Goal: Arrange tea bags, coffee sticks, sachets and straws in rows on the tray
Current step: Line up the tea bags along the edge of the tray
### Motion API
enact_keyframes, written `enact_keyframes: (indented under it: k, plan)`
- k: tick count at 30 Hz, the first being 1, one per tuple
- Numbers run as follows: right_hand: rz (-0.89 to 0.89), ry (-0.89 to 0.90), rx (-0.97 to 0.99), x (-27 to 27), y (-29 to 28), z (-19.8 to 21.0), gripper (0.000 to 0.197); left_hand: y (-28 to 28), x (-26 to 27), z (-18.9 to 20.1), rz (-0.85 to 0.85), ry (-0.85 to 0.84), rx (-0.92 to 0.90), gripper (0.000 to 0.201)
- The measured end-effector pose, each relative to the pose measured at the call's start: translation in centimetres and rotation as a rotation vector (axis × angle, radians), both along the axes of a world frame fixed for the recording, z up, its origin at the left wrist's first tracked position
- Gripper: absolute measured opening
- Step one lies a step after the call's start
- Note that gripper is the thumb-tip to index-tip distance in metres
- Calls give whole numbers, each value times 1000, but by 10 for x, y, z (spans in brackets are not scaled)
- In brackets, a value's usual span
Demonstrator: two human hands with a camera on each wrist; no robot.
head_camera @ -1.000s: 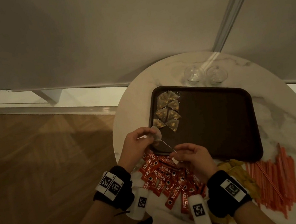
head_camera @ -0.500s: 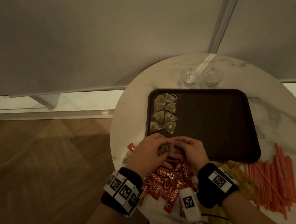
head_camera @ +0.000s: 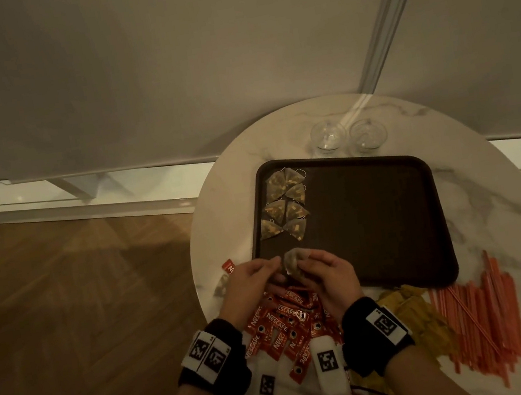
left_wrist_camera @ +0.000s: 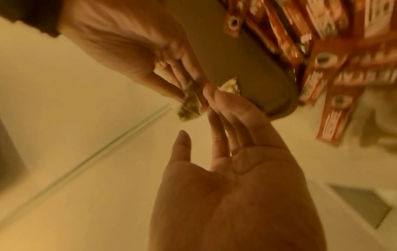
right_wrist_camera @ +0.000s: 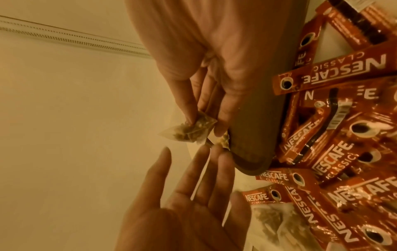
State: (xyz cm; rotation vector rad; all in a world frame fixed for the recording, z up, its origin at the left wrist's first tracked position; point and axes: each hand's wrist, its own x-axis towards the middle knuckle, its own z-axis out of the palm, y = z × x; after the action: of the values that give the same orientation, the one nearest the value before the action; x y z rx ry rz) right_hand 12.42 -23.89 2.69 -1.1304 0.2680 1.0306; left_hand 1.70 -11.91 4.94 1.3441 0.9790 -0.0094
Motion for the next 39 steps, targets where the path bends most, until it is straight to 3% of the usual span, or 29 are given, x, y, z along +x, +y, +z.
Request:
enact_keyframes:
  k: [7,14,21,25,30,33,39]
  plan:
    - [21,-116,-142,-3,4,-17,18,-17,7,-16,194,-33,-240,28]
    - [165,-227,-246,11,13,-31,17,4,18,-37,154,53,-175,24]
    - [300,-318,-357,34,36,-49,18,43,38,-55,-34,199,126,22]
    - [525,-514,-552,47,34,-59,30,64,46,-61,-276,308,516,22]
    - [607,-555,-579,53,16,-61,27,71,42,-61,-516,327,725,29]
    - [645,-676,-582,46,29,-65,28,63,46,-67,-689,356,852,31]
    - [744,-855,-677,40,46,-72,22,62,54,-73,-712,299,998,23]
